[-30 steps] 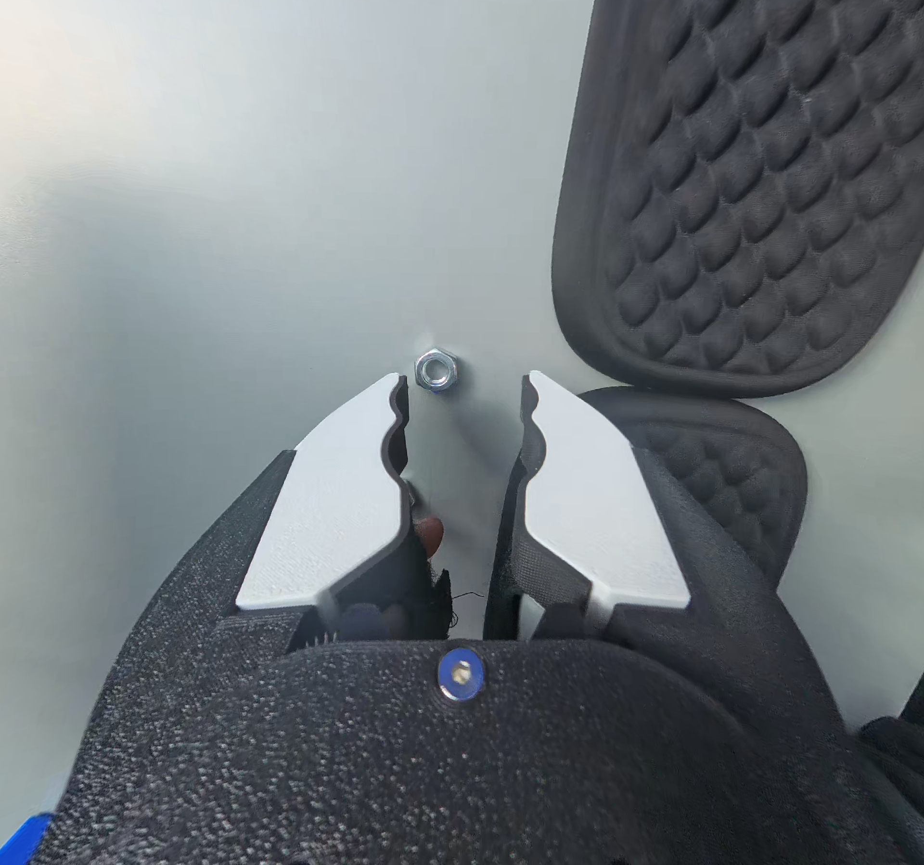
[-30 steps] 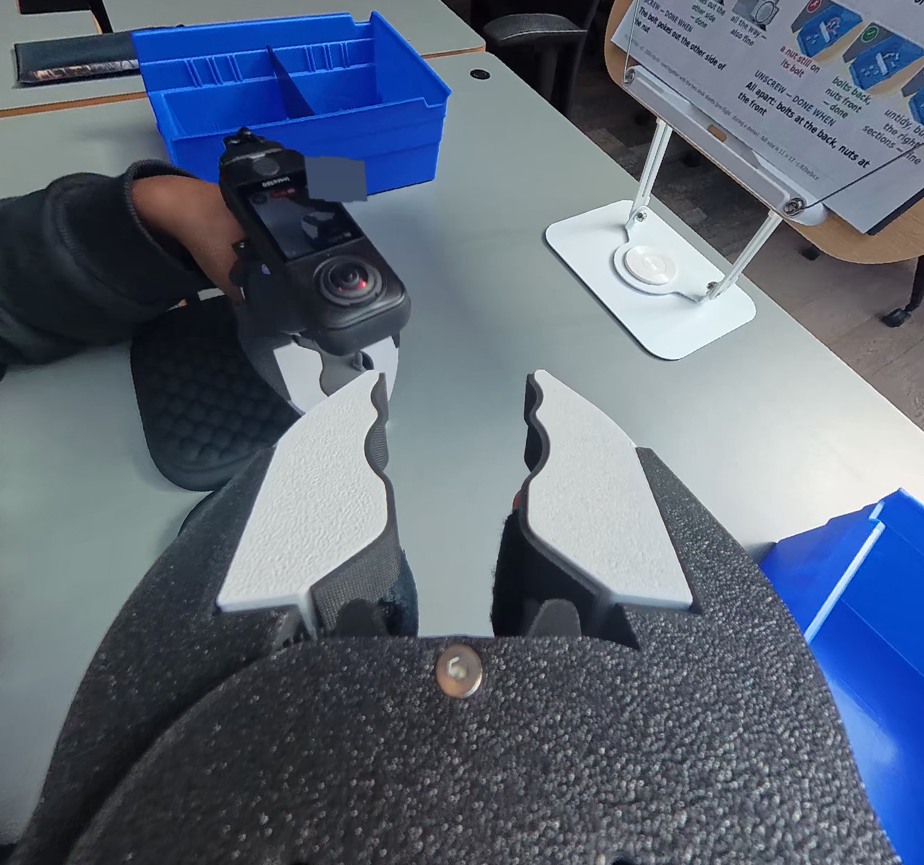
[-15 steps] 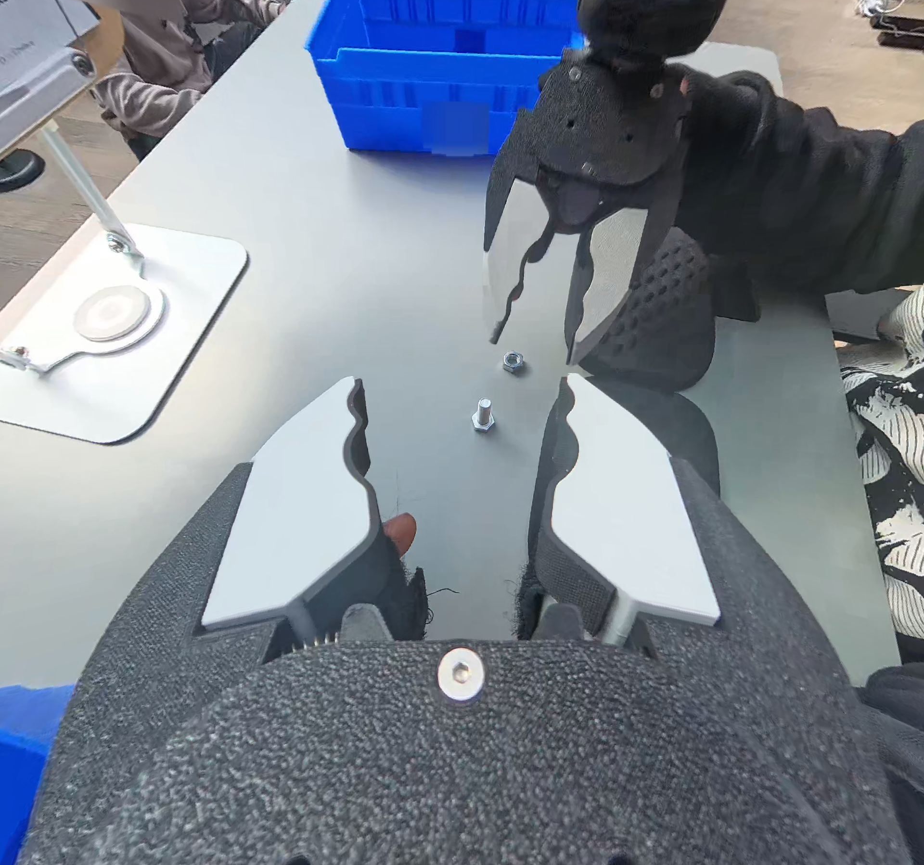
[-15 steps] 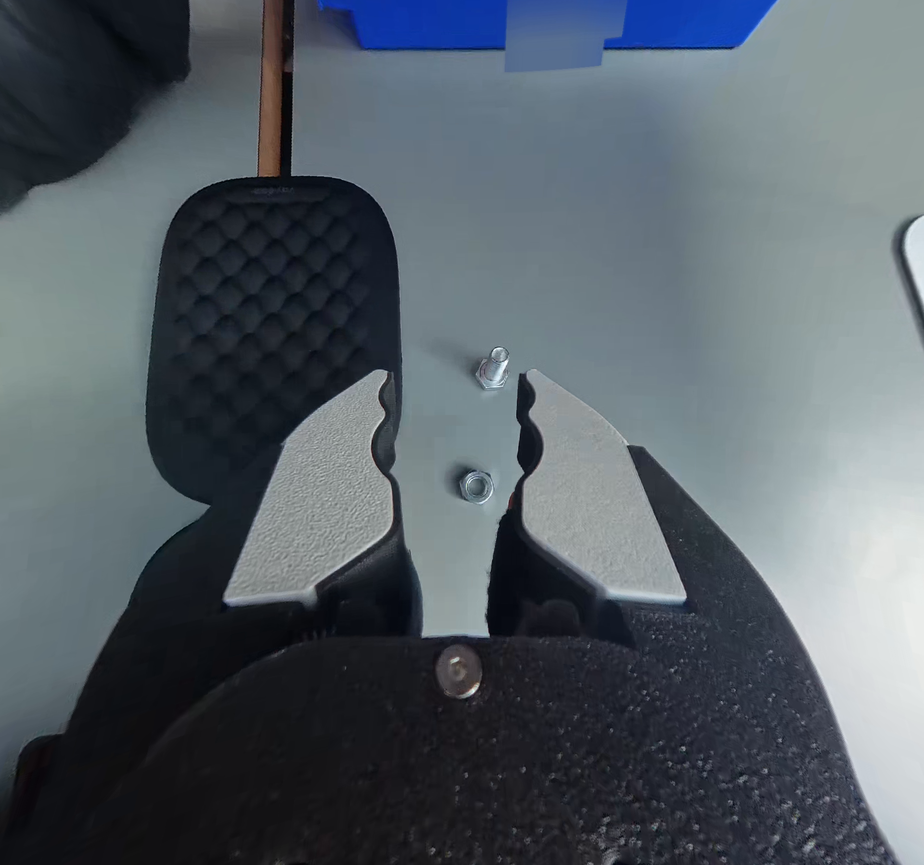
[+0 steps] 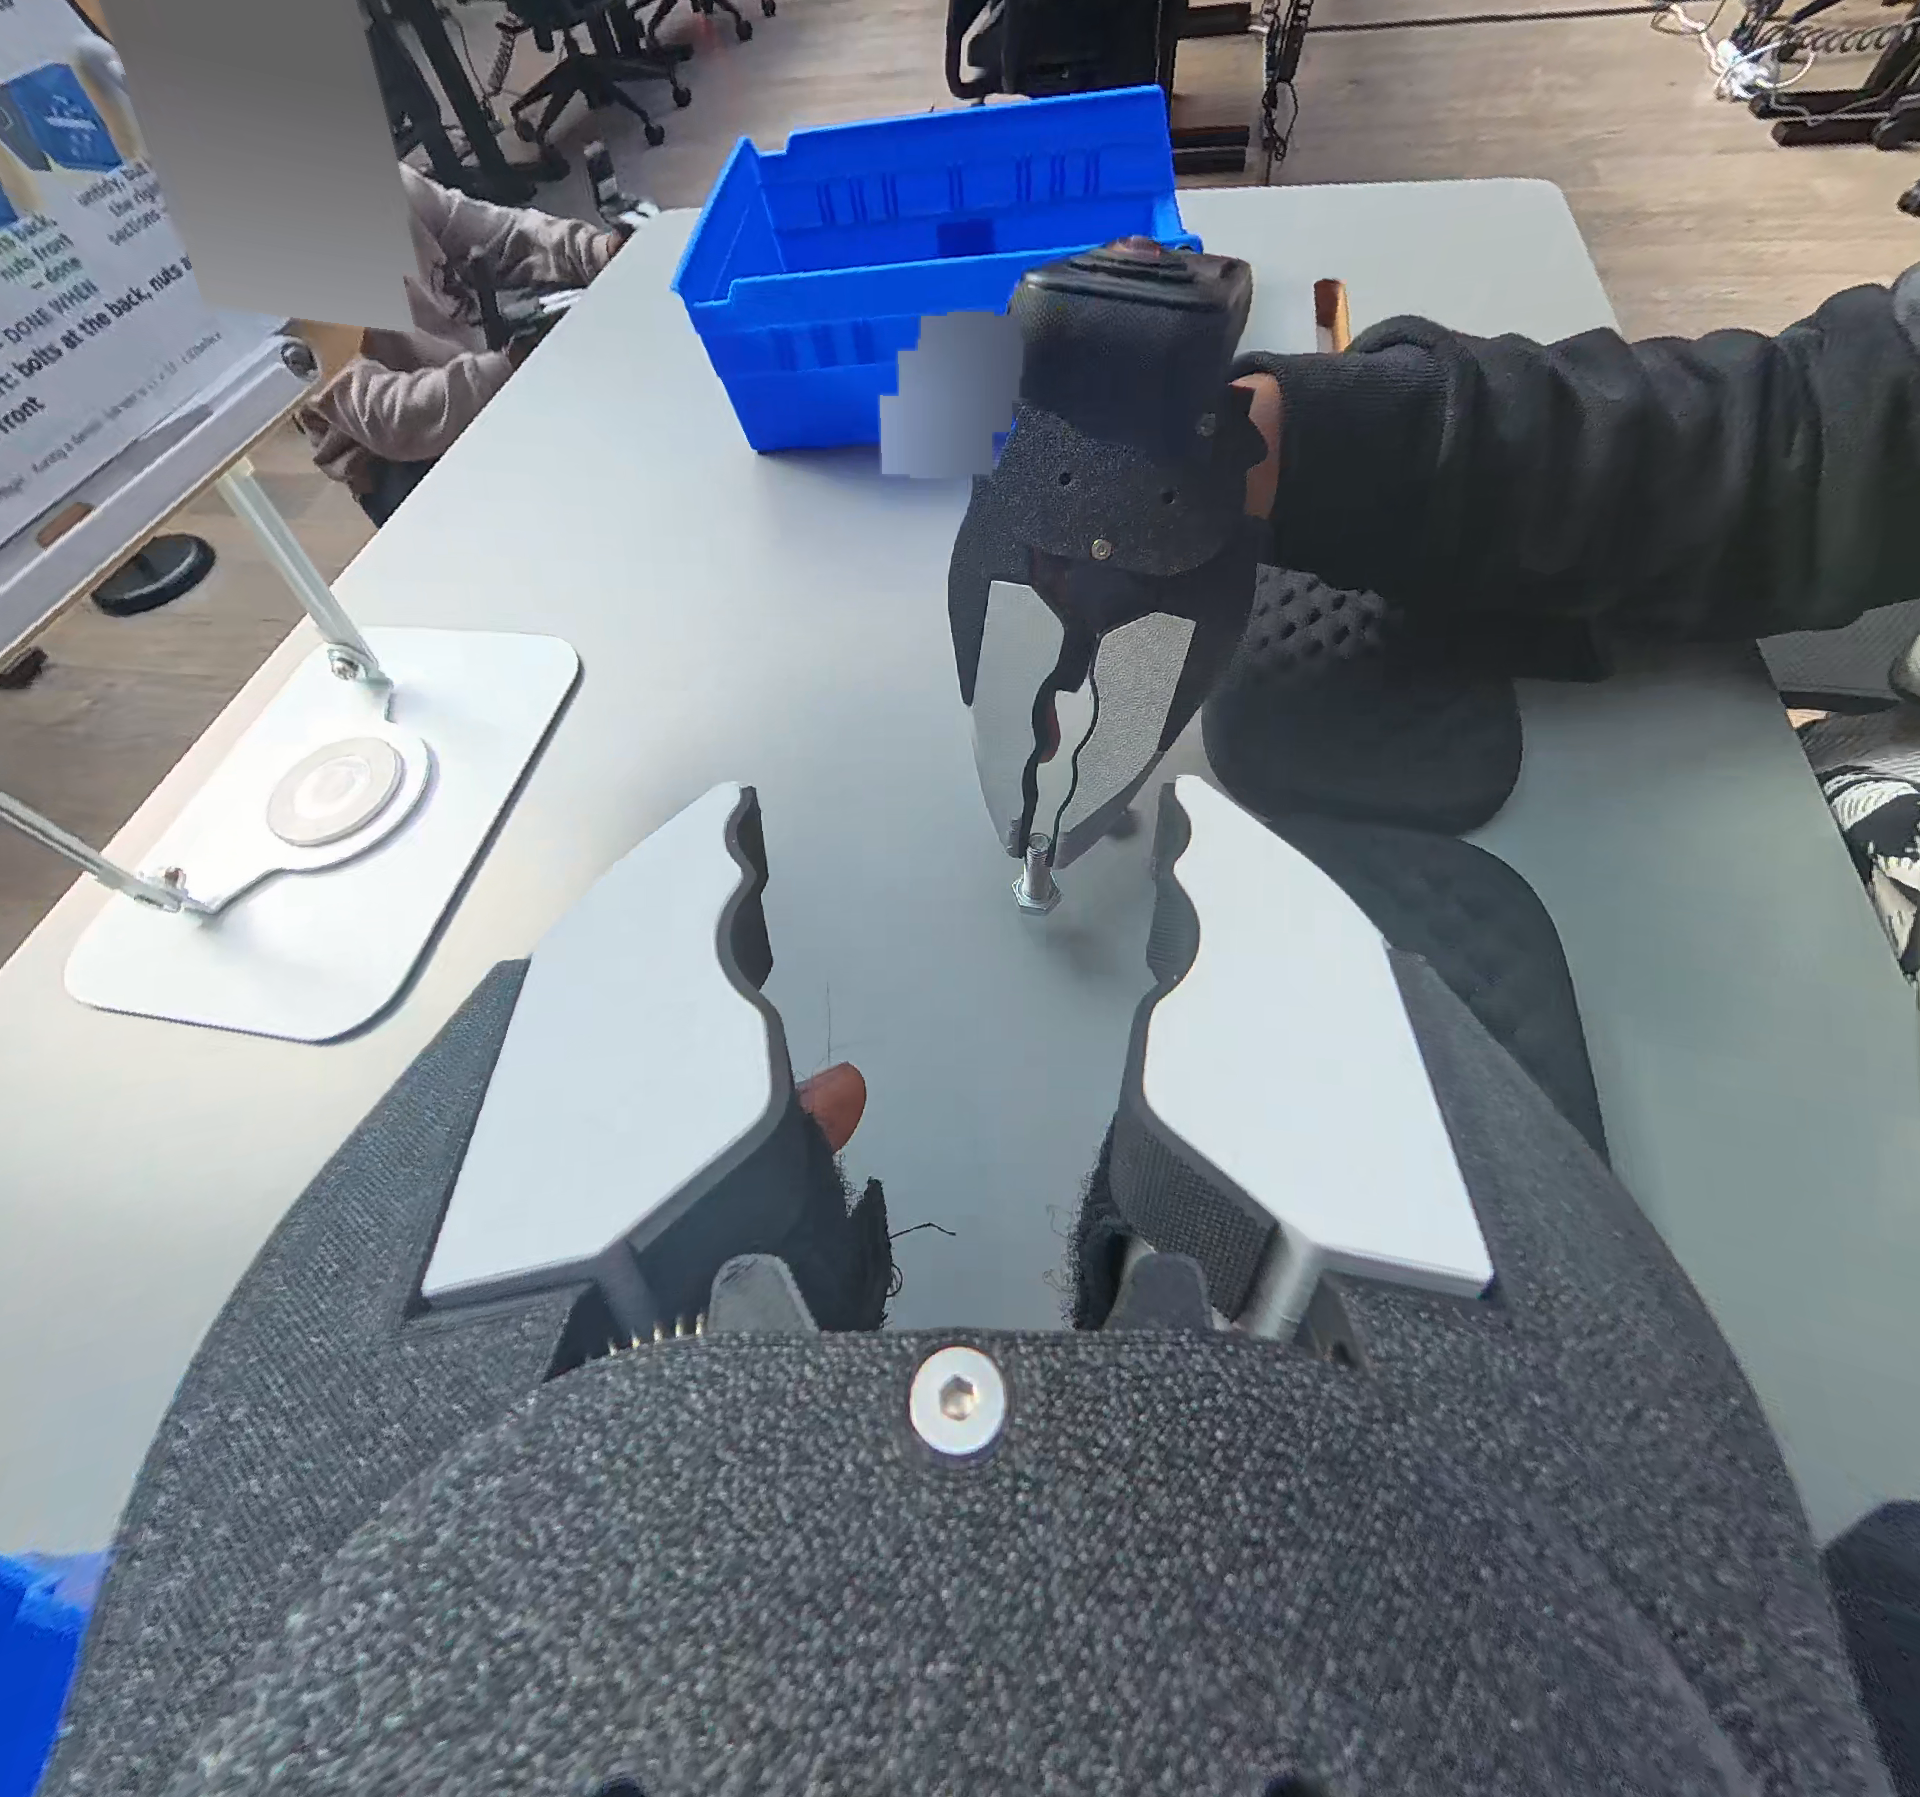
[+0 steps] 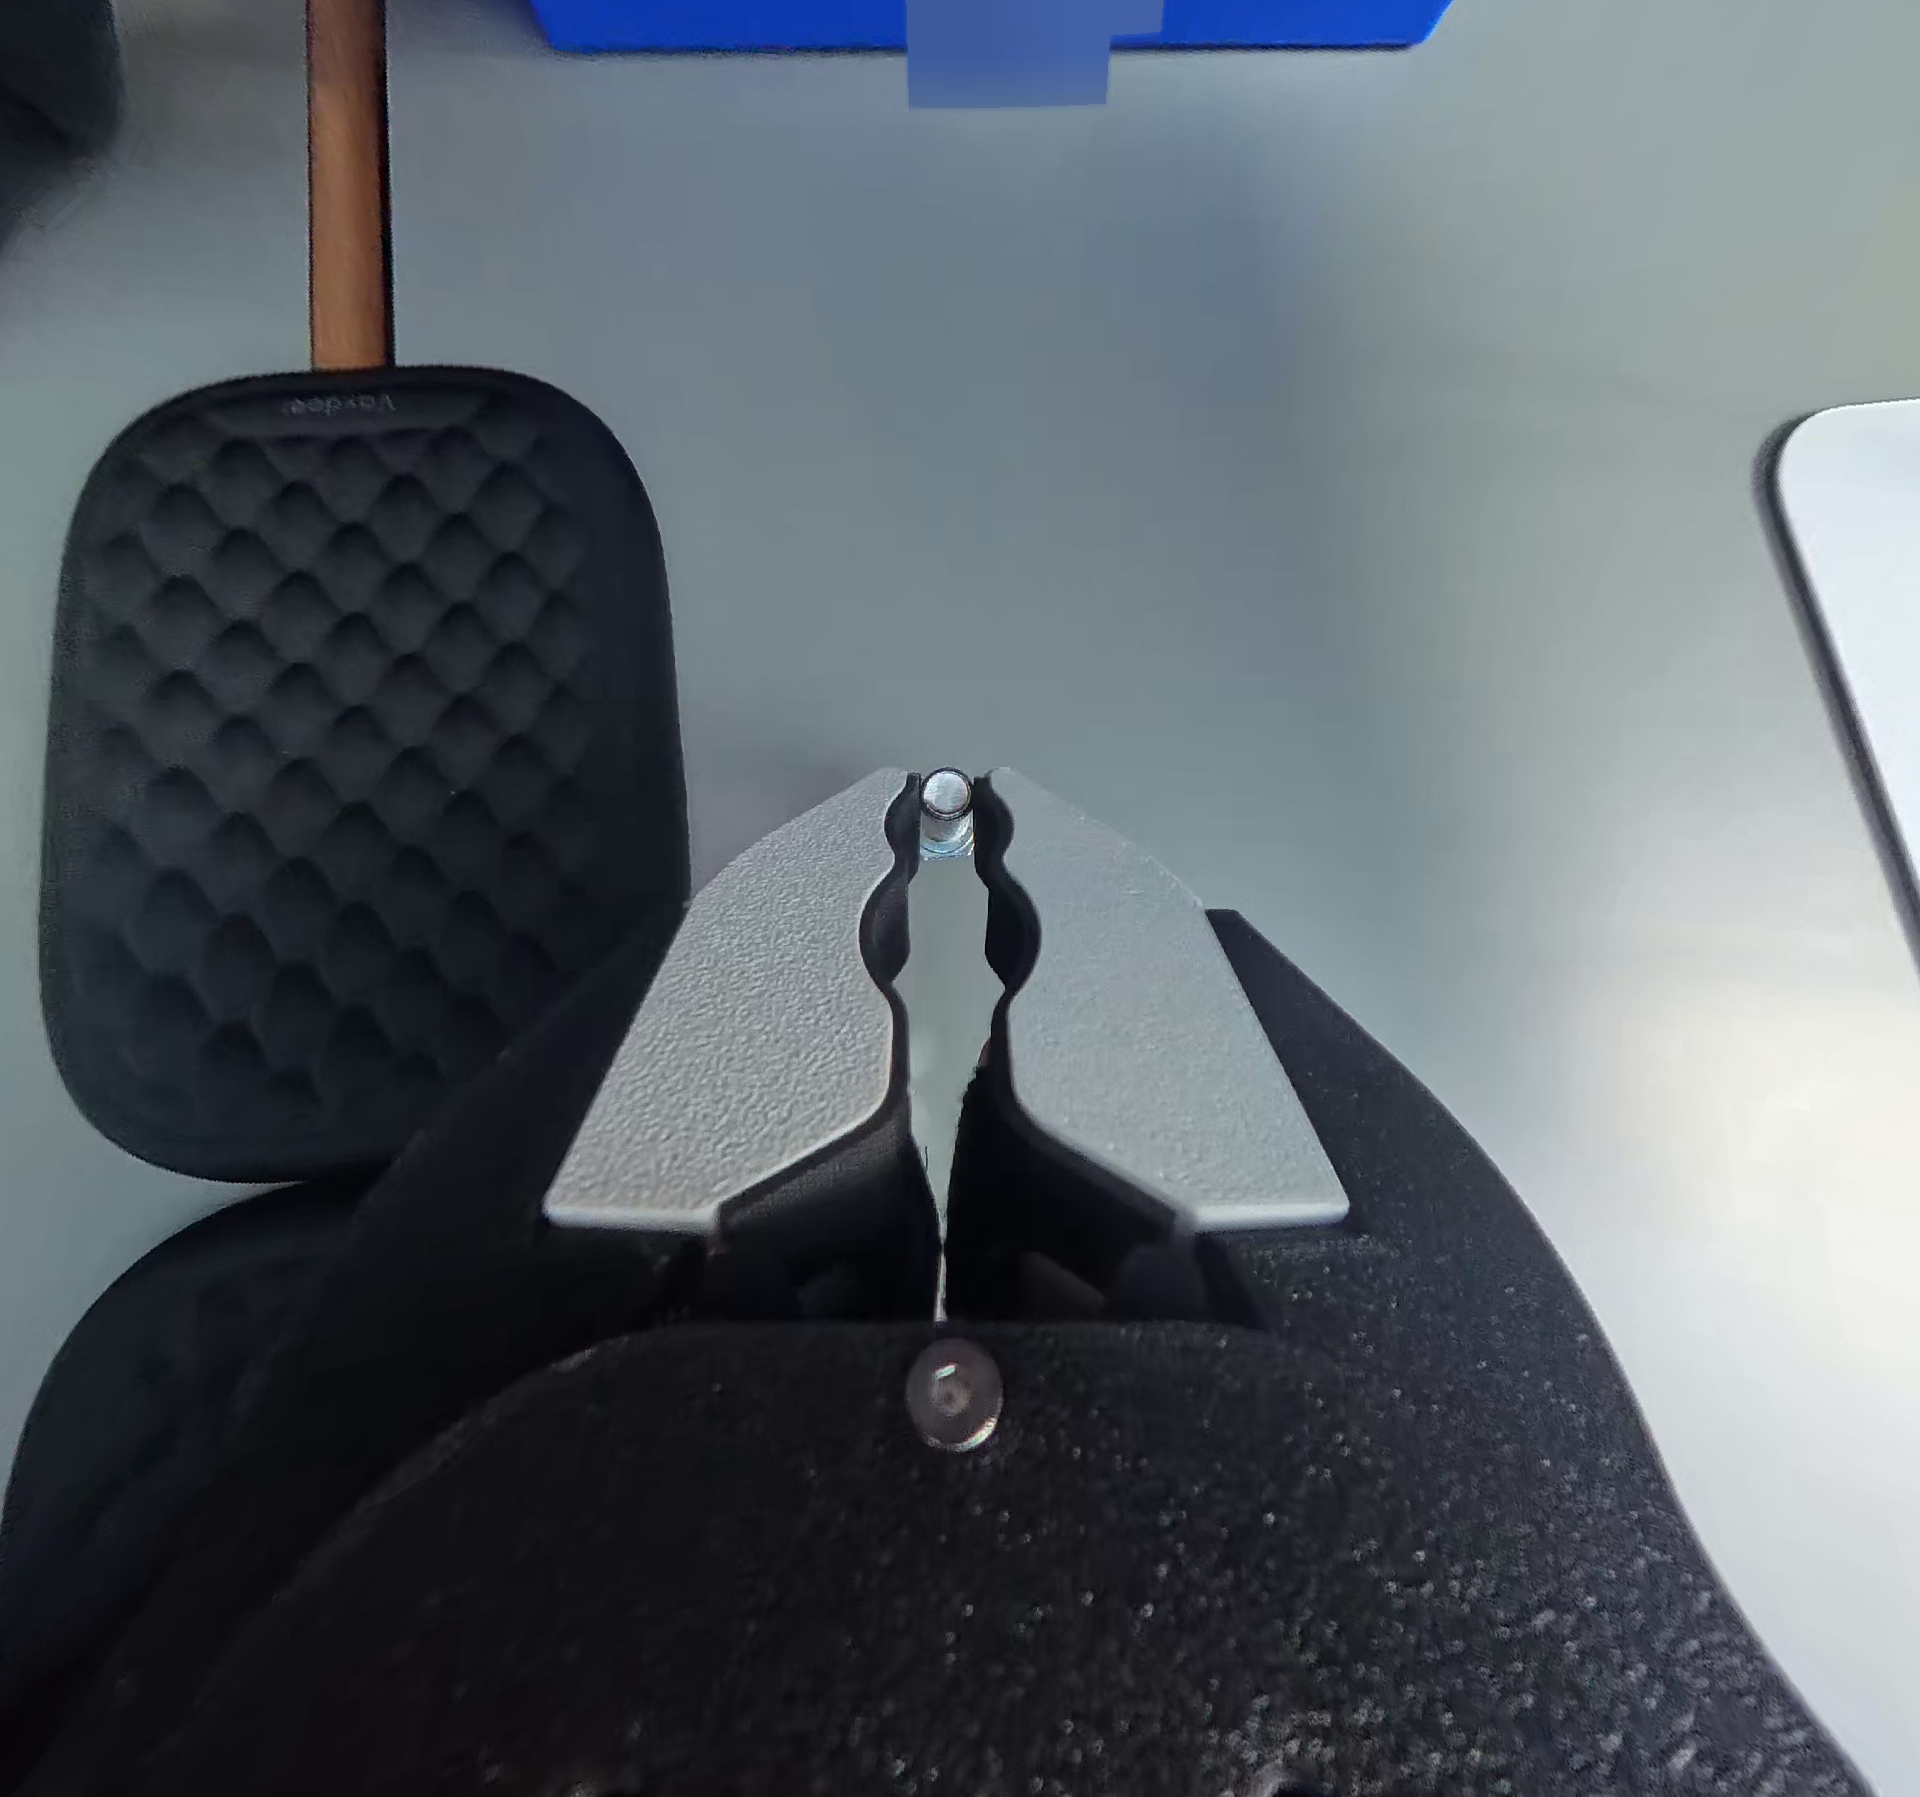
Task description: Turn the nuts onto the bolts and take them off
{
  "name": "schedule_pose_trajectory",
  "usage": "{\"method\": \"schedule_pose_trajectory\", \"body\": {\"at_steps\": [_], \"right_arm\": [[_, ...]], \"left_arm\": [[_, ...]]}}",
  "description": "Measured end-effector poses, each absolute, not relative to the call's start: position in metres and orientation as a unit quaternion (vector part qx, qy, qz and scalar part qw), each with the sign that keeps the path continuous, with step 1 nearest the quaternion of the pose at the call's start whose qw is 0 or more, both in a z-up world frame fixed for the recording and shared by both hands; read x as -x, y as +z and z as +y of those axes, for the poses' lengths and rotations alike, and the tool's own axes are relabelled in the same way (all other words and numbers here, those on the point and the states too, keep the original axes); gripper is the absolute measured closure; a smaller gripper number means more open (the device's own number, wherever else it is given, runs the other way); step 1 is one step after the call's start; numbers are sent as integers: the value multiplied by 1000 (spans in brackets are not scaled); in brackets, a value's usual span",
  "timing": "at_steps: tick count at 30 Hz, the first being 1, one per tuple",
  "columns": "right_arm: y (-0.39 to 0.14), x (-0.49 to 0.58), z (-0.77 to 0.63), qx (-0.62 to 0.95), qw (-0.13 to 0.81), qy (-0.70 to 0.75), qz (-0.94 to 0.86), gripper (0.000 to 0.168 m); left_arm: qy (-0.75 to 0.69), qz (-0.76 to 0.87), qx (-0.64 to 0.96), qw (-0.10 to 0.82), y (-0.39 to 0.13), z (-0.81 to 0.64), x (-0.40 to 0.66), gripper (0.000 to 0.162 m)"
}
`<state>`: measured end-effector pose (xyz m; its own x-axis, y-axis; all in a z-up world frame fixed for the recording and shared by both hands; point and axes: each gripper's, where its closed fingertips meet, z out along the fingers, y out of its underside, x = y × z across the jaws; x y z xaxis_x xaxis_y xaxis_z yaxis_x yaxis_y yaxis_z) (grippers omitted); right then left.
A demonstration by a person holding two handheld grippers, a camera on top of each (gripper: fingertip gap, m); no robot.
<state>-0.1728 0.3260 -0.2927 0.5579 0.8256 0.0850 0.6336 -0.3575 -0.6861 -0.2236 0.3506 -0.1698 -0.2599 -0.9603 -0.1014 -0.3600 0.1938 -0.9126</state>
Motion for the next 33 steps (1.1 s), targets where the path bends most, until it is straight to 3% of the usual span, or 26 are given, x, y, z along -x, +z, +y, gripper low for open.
{"method": "schedule_pose_trajectory", "body": {"at_steps": [5, 9, 13, 20, 33], "right_arm": [[-211, 152, 317, 795, 419, 141, -416, 159], [-169, 138, 299, 786, 451, 140, -400, 160], [-169, 140, 286, 791, 431, 150, -407, 160], [-182, 151, 283, 800, 398, 165, -418, 160], [-192, 158, 272, 791, 370, 162, -459, 159]], "left_arm": [[-500, 655, 407, 394, -159, 325, 183, 101], [-574, 615, 393, 372, -178, 290, 150, 103], [-552, 614, 399, 398, -212, 273, 134, 108], [-552, 588, 414, 423, -219, 274, 127, 121], [-566, 619, 410, 359, -233, 258, 130, 132]]}}
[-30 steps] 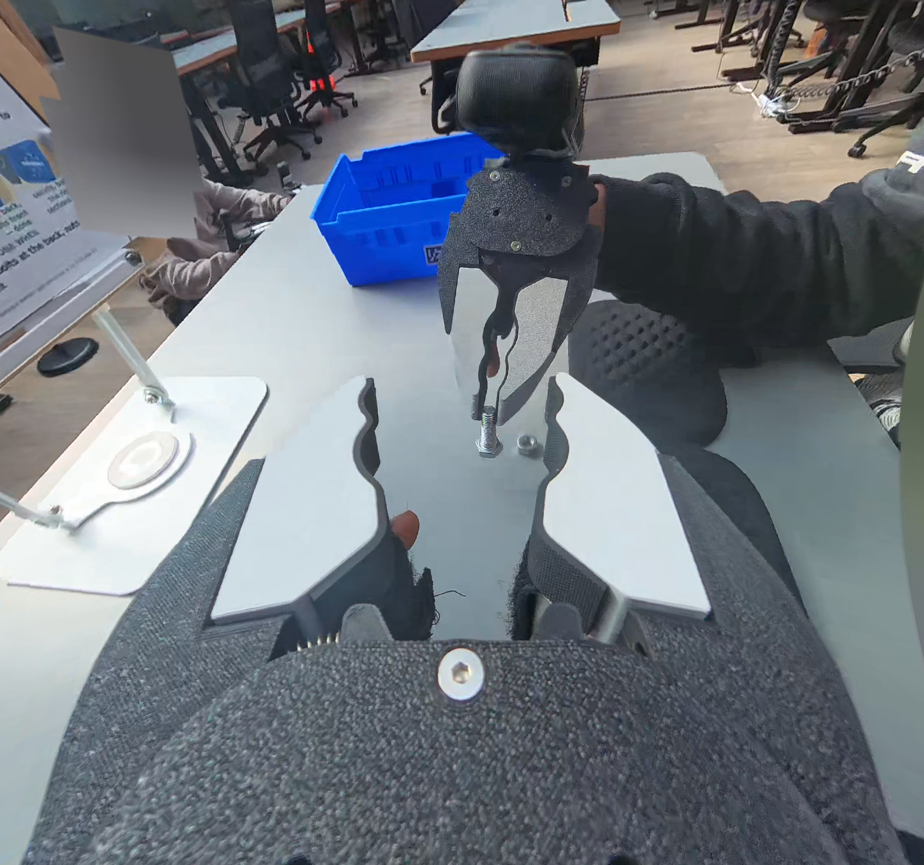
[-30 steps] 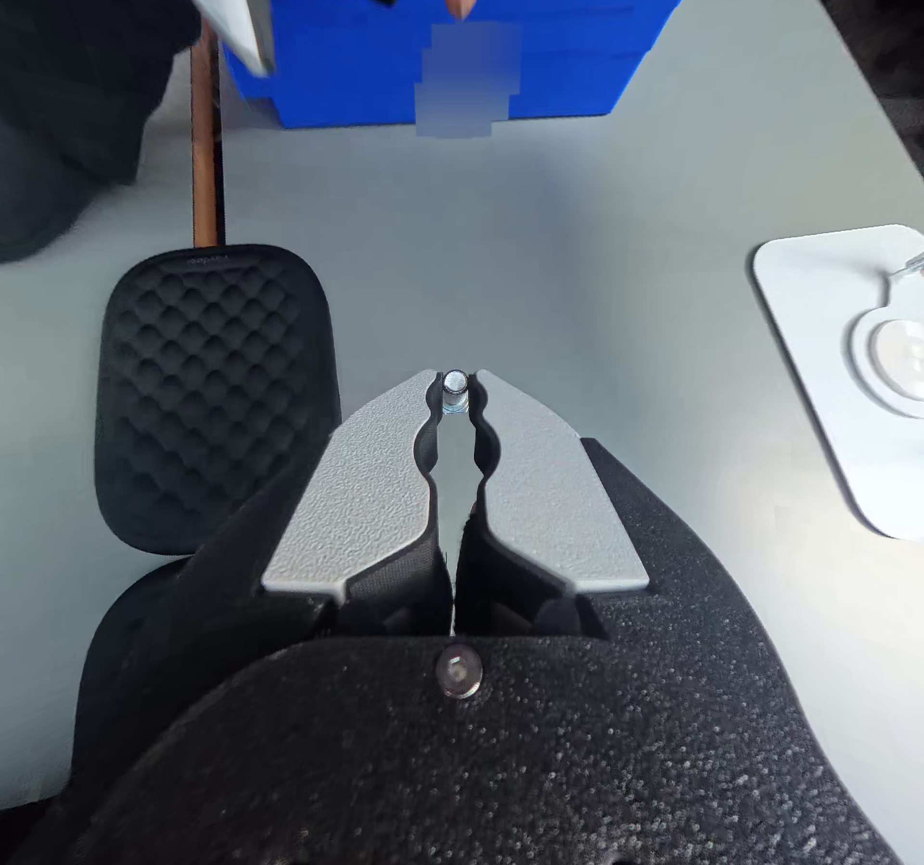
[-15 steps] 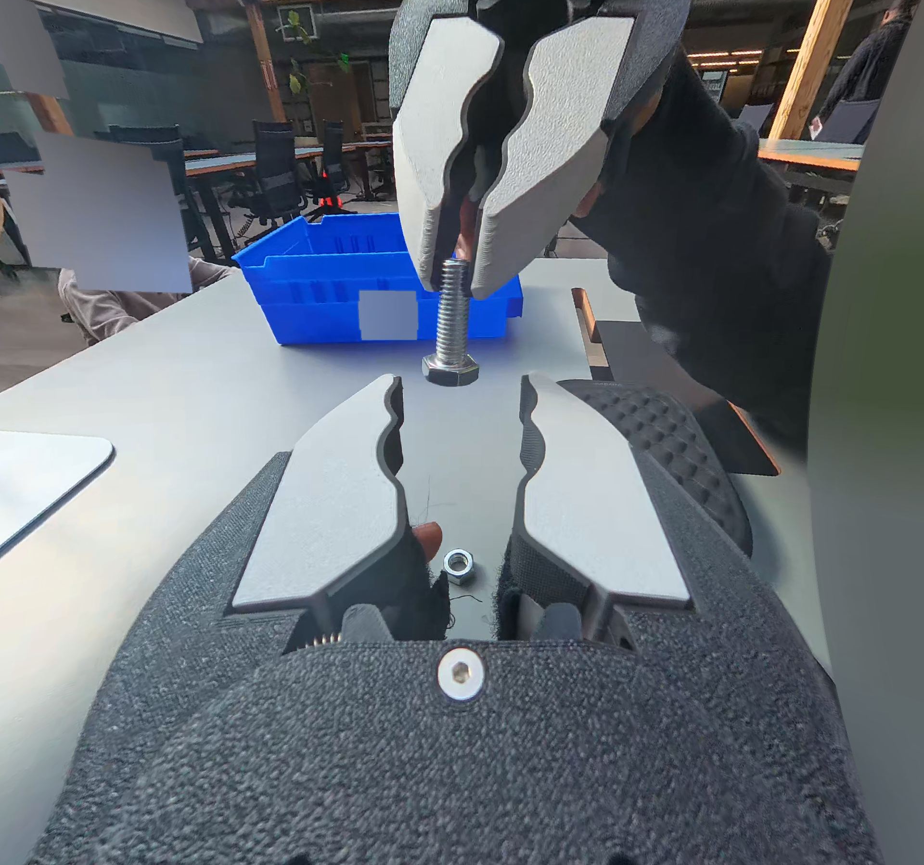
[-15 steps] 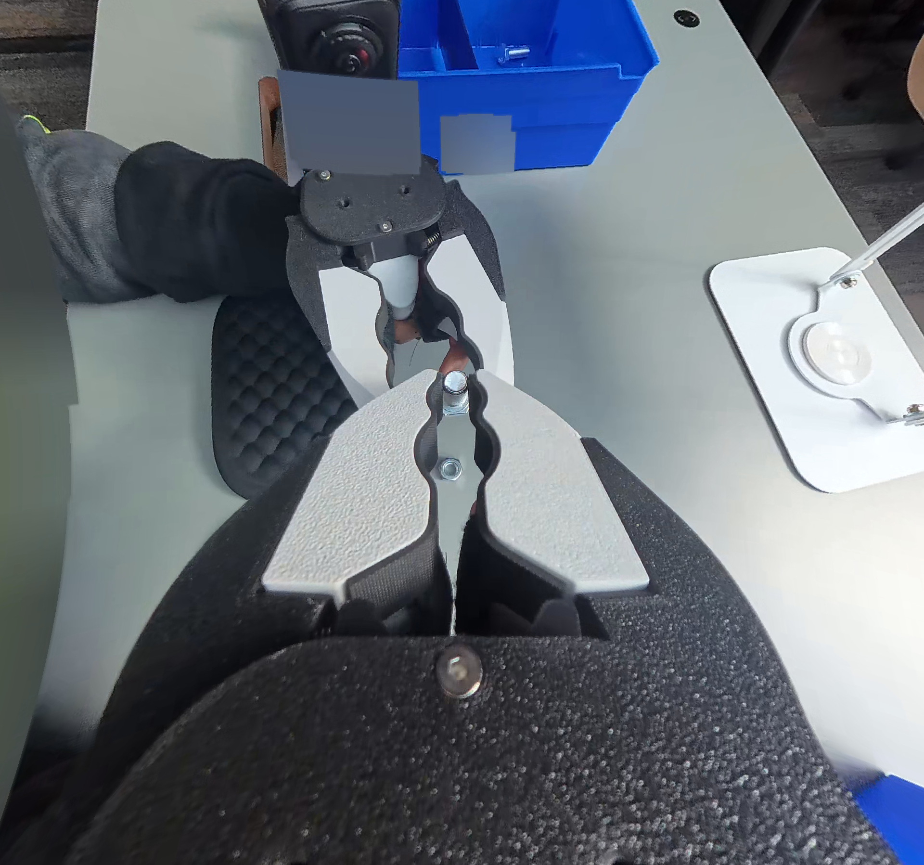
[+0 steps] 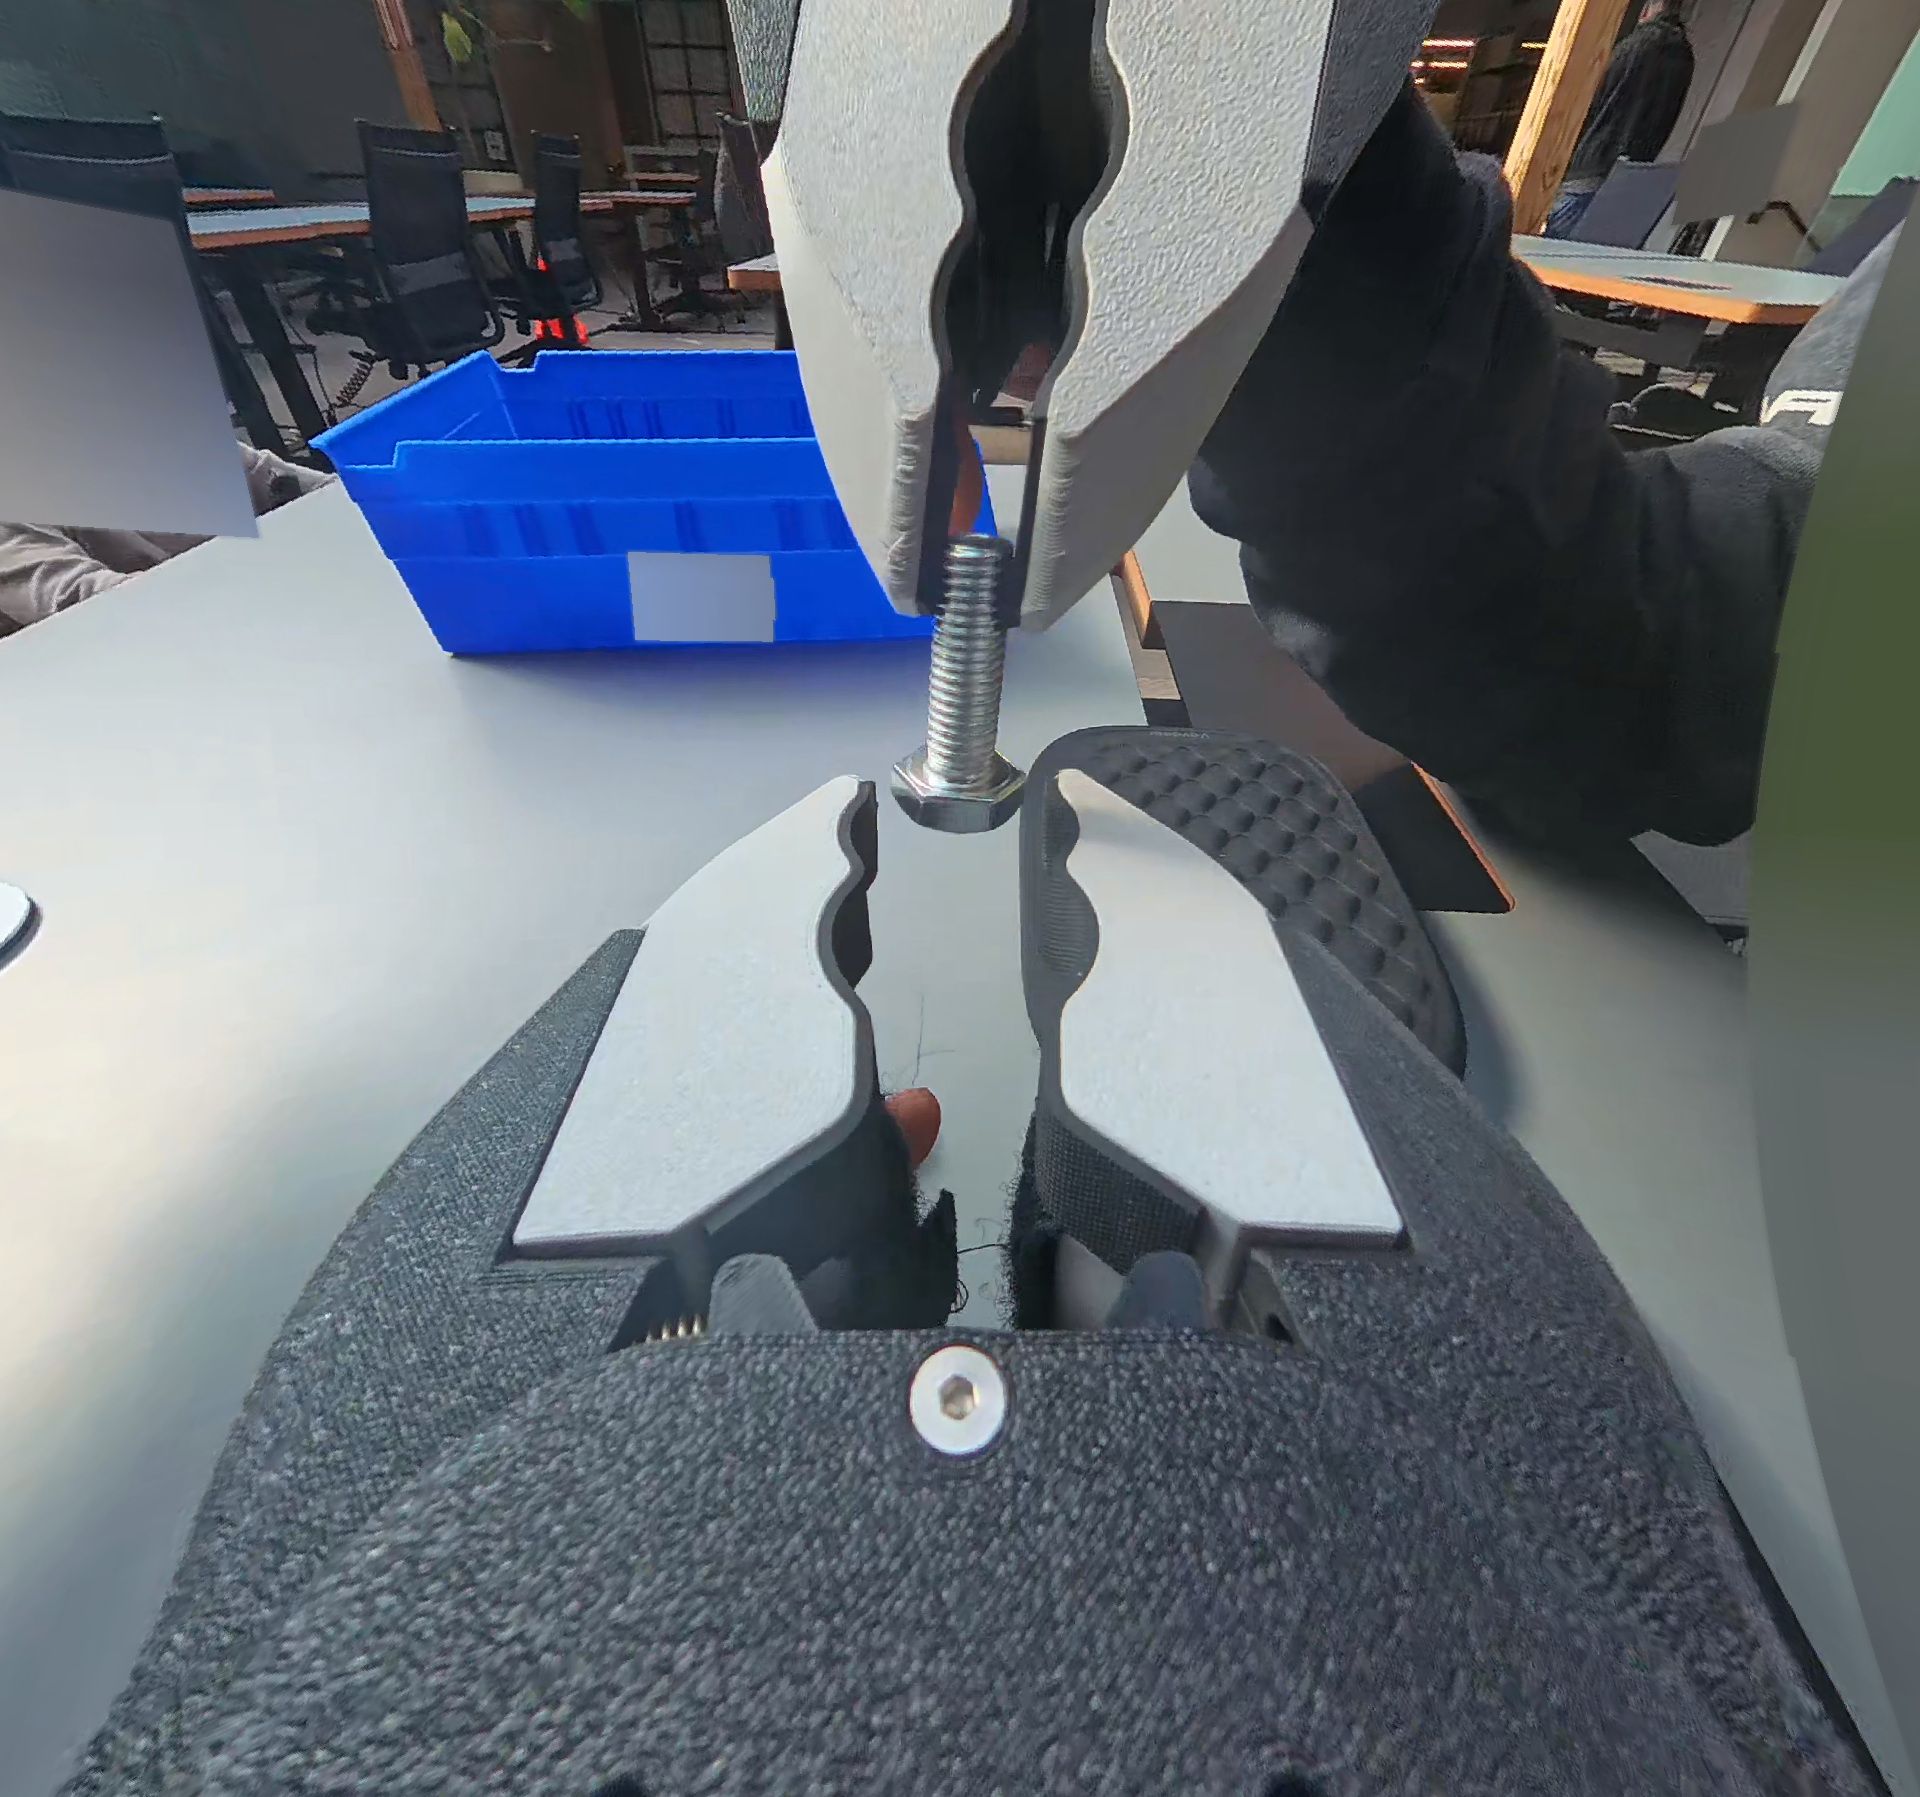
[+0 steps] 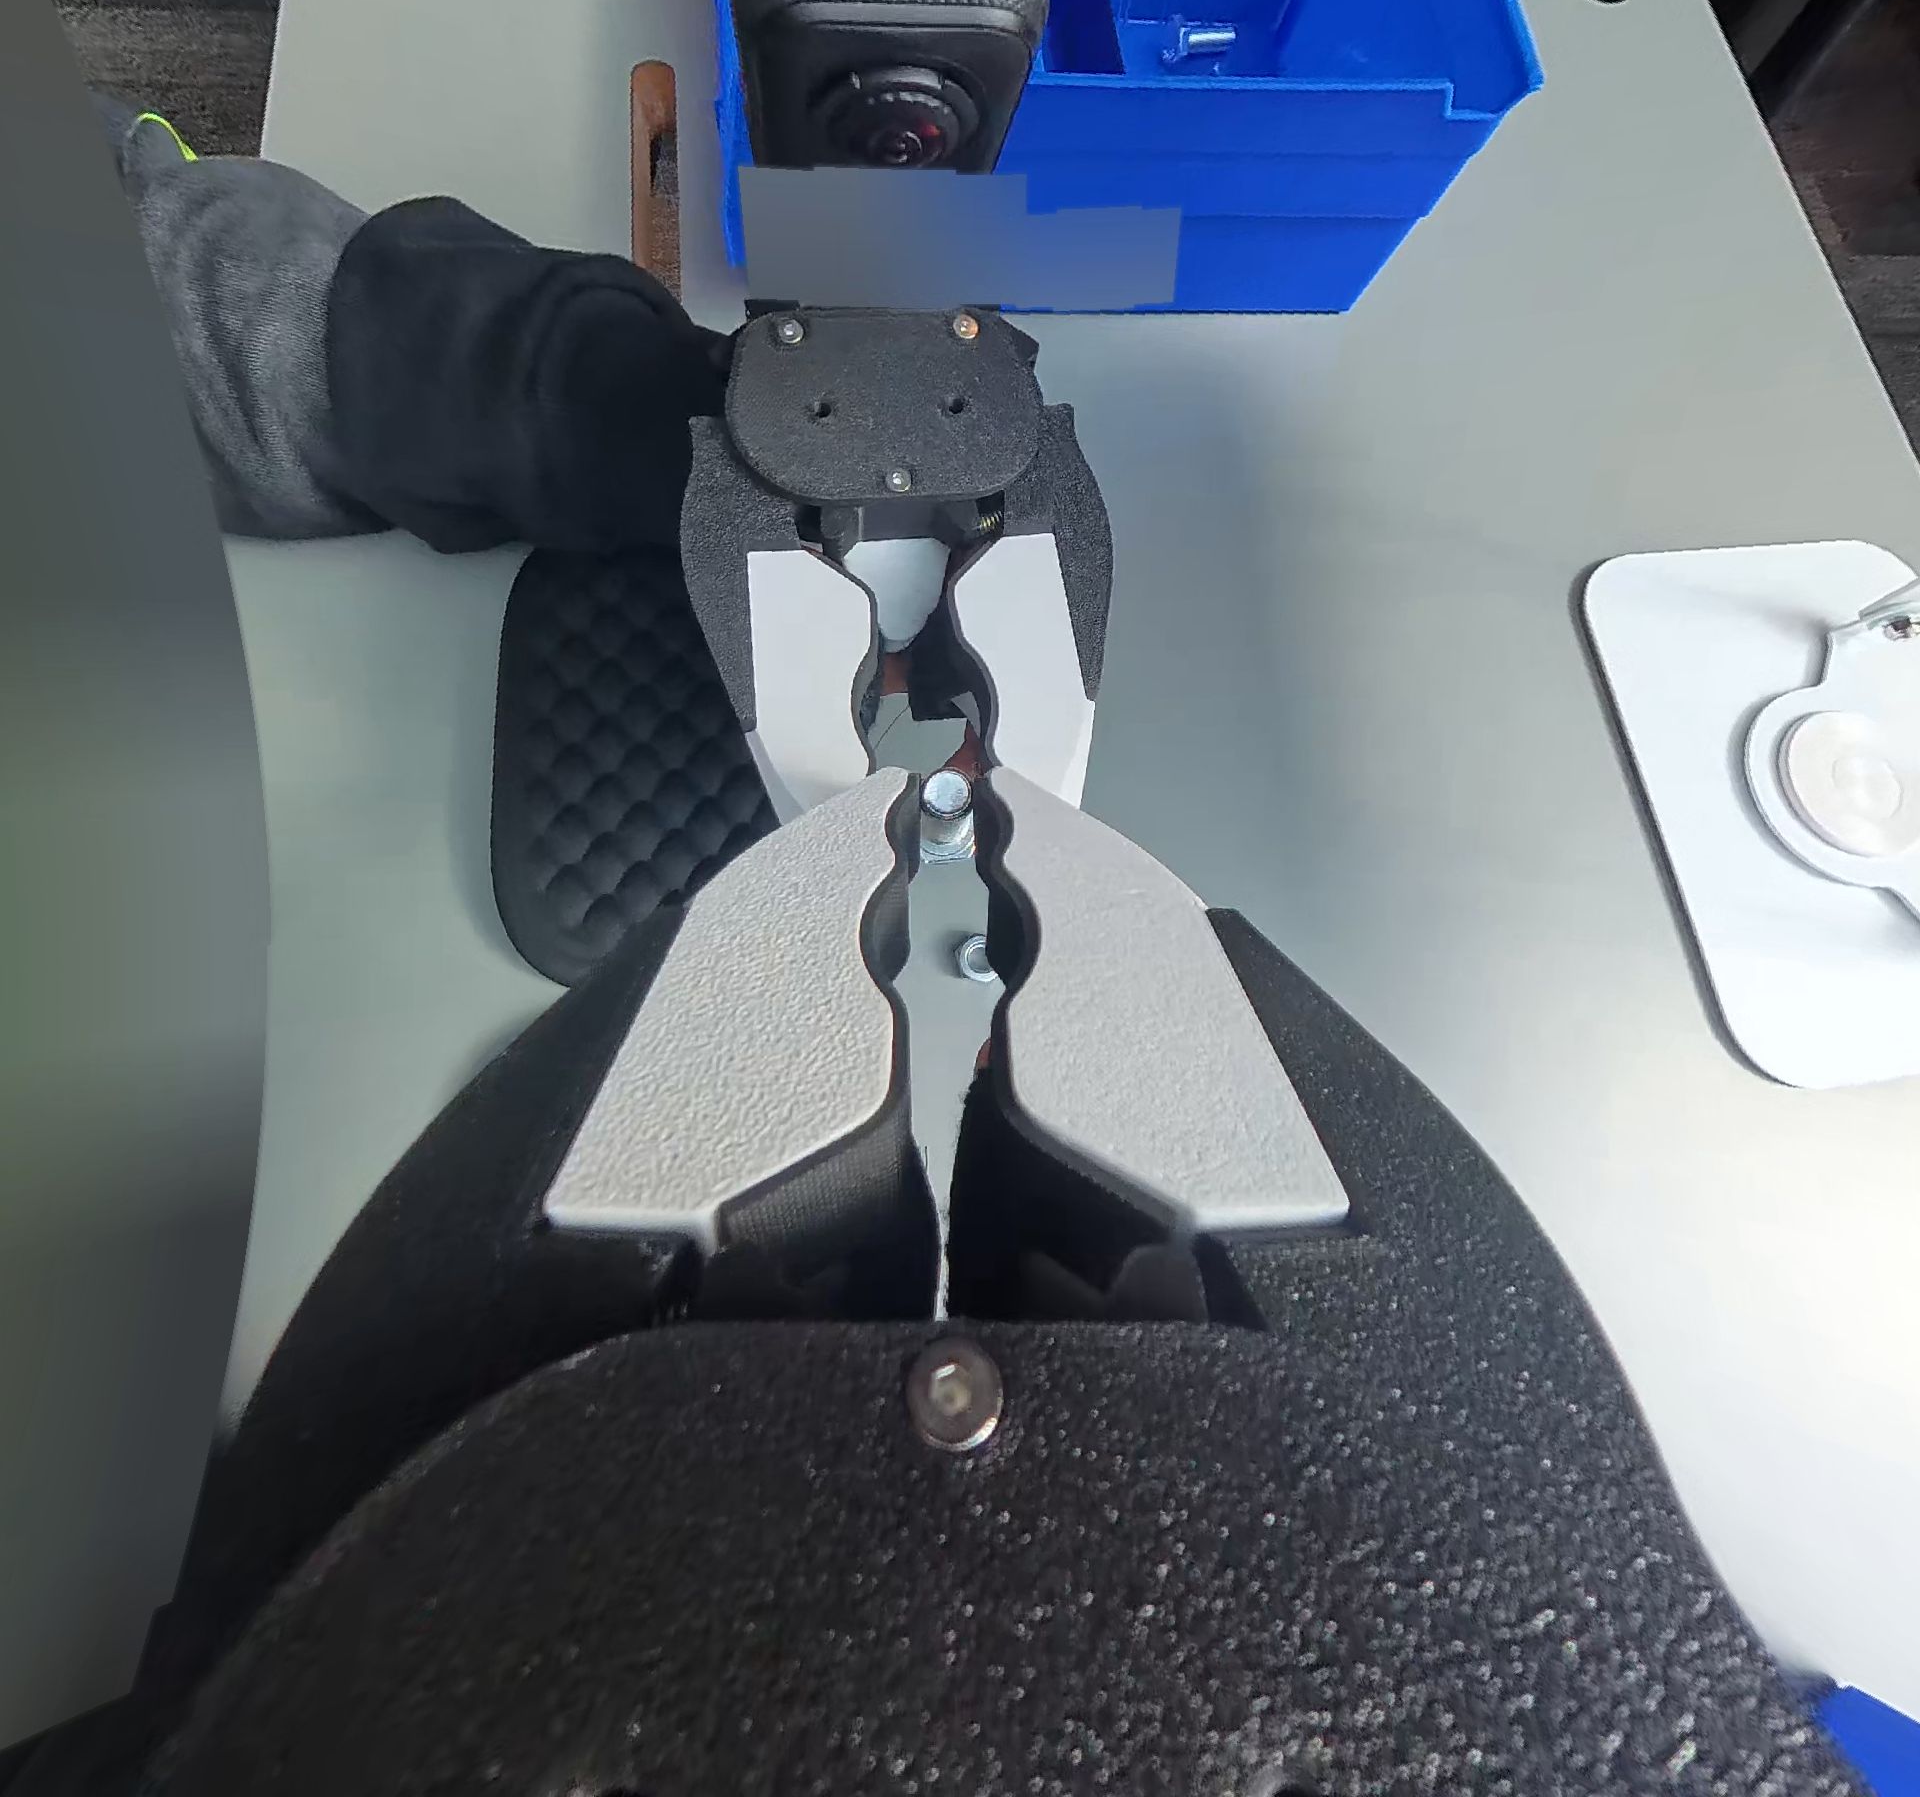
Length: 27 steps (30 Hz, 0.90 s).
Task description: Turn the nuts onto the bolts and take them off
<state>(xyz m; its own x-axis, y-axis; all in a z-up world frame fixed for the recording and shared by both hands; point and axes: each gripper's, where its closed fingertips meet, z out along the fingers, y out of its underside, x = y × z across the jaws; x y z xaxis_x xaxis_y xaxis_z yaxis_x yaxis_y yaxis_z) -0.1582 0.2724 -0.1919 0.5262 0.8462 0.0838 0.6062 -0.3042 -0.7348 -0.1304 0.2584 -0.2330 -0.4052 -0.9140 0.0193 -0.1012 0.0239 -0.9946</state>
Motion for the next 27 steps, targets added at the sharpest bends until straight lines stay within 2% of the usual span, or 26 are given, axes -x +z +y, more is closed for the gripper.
{"method": "schedule_pose_trajectory", "body": {"at_steps": [12, 27], "right_arm": [[-190, 154, 289, 824, 381, 148, -392, 159], [-188, 157, 292, 824, 388, 142, -388, 160]], "left_arm": [[-523, 592, 434, 434, -221, 275, 124, 135], [-512, 582, 451, 443, -222, 283, 123, 143]]}}
